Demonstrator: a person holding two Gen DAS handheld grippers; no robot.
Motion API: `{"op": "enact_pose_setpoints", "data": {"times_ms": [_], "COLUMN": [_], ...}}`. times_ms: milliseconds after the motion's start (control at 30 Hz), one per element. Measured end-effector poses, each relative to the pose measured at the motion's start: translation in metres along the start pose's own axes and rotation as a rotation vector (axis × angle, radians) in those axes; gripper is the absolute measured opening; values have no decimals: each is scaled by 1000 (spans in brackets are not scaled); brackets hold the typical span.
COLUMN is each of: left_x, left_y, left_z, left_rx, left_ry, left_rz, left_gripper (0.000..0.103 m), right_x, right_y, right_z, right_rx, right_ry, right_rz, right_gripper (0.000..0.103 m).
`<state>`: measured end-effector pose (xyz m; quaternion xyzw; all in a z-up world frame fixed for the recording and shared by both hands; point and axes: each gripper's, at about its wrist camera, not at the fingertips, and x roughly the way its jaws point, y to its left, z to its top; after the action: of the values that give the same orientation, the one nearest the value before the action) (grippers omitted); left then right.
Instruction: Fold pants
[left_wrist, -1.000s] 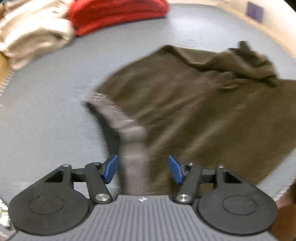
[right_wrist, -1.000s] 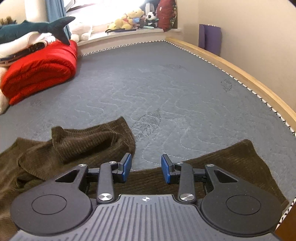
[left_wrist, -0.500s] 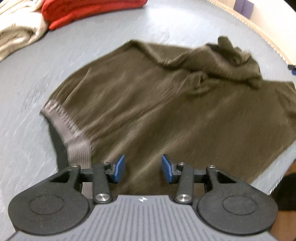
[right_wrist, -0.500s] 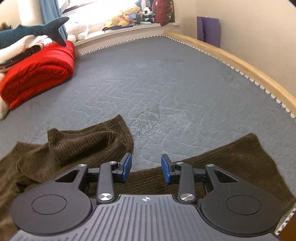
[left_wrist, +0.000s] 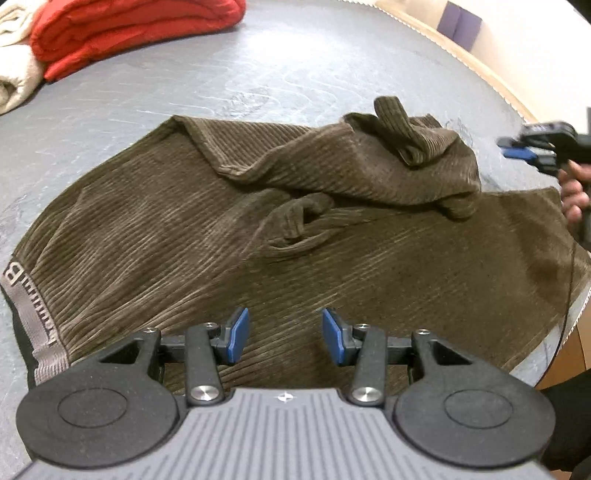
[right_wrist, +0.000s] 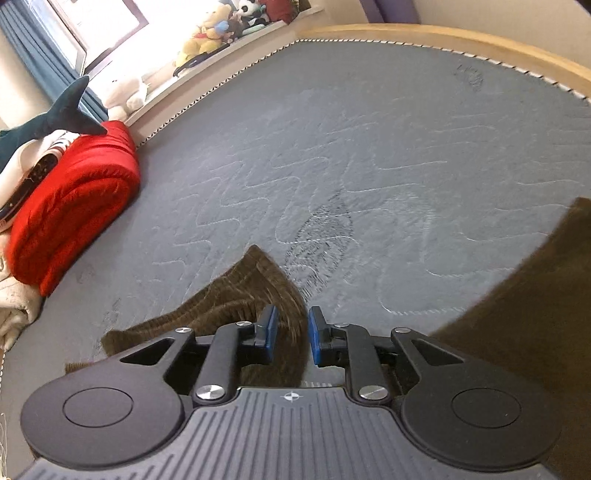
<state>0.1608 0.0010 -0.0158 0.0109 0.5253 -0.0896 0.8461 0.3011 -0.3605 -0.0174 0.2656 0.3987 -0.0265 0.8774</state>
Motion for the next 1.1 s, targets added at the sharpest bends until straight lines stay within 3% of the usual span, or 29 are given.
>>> {"op": "enact_pose_setpoints", "data": {"times_ms": [267,533,567,633,733,833,900,967,1033,1100], "left_x": [11,21,22,22,22,19,12,7,9,21], "left_y": [5,2,2,2,5,10,9,3,-8,-20], "left_z": [1,10,11,14,14,15,19,25,35,45], "left_rx": [-29,-24,-16,10,67,98,109,134,146,132], "left_ry": [22,26,18,-9,-66,-115,-165,-219,-252,-255], "left_rz": [1,-6,-9,-7,16,26,-3,-31,-48,-74], "left_gripper": [49,49,49,49,49,49,49,49,49,49], "right_x": [77,119,122,125,123,101,75,45,19,13], "right_y": [0,20,25,36,46,55,49,26,-13,-64], "right_z": [10,19,19,18,23,42,65,90,103,97], "right_rx": [-14,-98,-132,-209,-256,-260,-174,-8,217,466], "right_ry": [50,104,109,120,135,83,-4,-142,-308,-356], "right_rz": [-19,53,50,35,39,101,178,207,108,-18], "right_gripper": [38,40,36,14,9,8,7,7,7,7]}}
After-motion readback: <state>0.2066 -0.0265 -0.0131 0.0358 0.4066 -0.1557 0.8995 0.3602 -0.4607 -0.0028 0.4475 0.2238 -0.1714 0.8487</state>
